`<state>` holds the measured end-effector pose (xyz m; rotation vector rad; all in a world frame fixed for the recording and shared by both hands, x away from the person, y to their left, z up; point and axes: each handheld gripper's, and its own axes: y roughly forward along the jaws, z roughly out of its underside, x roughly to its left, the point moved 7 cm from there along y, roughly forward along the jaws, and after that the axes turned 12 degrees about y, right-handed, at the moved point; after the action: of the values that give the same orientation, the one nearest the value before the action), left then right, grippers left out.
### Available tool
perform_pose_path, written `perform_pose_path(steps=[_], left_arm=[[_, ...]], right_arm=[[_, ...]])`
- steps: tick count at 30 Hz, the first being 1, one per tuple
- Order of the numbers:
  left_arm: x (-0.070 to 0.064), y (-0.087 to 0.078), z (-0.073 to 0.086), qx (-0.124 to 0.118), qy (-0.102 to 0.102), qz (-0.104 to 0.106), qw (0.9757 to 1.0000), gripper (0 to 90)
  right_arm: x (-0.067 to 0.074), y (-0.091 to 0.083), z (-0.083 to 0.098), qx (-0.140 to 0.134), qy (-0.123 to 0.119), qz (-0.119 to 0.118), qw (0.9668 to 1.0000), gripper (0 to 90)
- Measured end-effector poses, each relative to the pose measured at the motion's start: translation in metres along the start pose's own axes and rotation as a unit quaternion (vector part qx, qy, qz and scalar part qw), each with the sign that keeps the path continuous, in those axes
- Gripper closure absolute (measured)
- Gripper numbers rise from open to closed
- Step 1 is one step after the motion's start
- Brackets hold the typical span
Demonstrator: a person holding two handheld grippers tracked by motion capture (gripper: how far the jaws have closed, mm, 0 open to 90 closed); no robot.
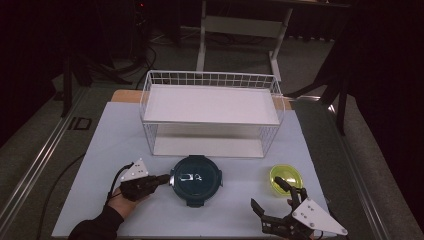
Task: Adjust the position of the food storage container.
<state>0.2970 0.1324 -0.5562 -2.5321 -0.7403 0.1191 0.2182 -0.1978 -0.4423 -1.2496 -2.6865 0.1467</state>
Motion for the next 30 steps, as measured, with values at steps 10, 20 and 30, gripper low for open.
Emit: perform_pose_path(steps=[10, 20, 30], left_arm=[[-0.007, 0.007, -0.006, 0.008, 0.008, 0.011, 0.9999, 89.5], [-0.007, 0.006, -0.010, -0.003, -0.001, 0.010, 0.9999, 89.5], [-0.014, 0.020, -0.018, -0.003, -0.001, 0.024, 0.9997, 89.6]], right_arm=[[-0.001, 0.000, 0.000, -0.001, 0.003, 0.000, 1.0000, 10.9], [0.001, 0.002, 0.002, 0.003, 0.002, -0.002, 1.0000, 10.9], [0.001, 0.005, 0.004, 0.012, 0.007, -0.006, 0.9999, 10.9]])
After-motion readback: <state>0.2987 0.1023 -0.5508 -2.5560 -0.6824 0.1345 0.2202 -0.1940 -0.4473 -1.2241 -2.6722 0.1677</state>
